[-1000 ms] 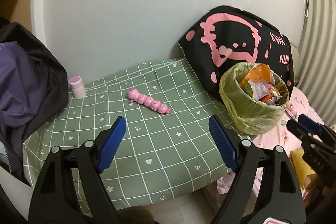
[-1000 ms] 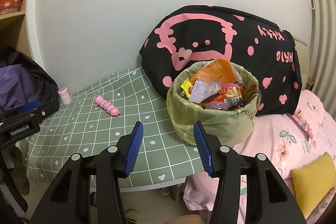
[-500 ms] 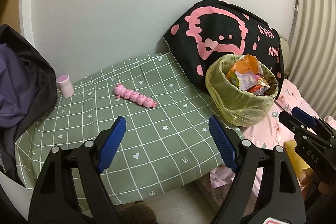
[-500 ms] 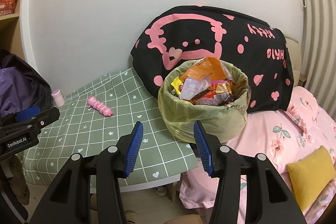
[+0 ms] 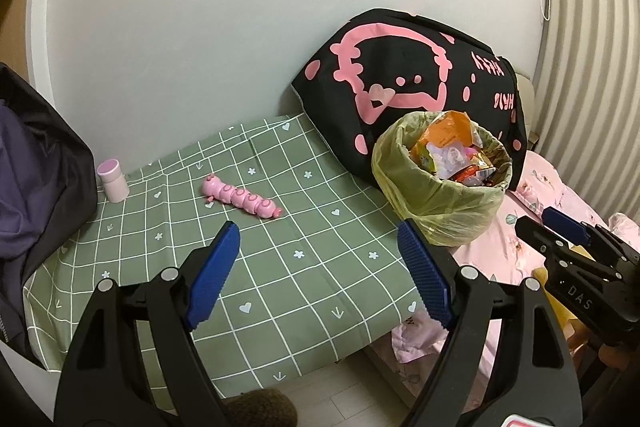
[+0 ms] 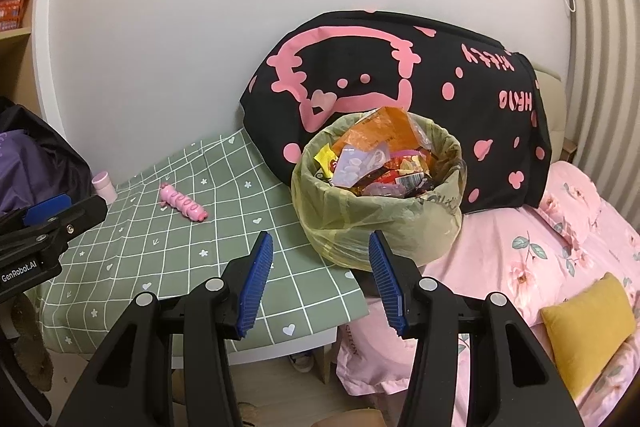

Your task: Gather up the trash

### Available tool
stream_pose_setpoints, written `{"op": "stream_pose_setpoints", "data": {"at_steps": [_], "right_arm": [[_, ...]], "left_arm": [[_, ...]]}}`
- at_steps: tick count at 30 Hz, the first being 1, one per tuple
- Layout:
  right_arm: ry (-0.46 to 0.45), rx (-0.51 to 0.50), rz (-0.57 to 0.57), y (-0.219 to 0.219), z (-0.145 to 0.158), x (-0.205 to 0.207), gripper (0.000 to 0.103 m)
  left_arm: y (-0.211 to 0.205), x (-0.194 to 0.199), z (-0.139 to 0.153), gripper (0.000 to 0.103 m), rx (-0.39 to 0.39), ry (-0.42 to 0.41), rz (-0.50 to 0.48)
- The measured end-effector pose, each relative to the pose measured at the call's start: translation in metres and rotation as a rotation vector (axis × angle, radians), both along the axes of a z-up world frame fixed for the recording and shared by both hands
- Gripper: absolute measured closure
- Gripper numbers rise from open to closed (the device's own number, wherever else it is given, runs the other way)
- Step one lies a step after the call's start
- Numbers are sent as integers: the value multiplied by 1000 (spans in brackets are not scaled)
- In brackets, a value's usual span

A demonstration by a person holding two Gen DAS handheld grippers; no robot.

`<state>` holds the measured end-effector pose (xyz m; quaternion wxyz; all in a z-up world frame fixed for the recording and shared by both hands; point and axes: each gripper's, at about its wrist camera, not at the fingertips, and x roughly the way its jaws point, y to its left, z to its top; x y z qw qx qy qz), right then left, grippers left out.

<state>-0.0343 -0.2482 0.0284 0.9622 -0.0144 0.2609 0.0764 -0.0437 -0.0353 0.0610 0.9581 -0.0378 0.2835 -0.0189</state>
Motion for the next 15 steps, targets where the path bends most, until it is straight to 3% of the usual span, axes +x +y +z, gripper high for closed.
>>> {"op": "stream_pose_setpoints", "data": {"at_steps": [15], "right_arm": [[-13,-3,-15,-3,3,-3,56]], "left_arm": [[-4,-2,1,26,2,-4,-14]]}}
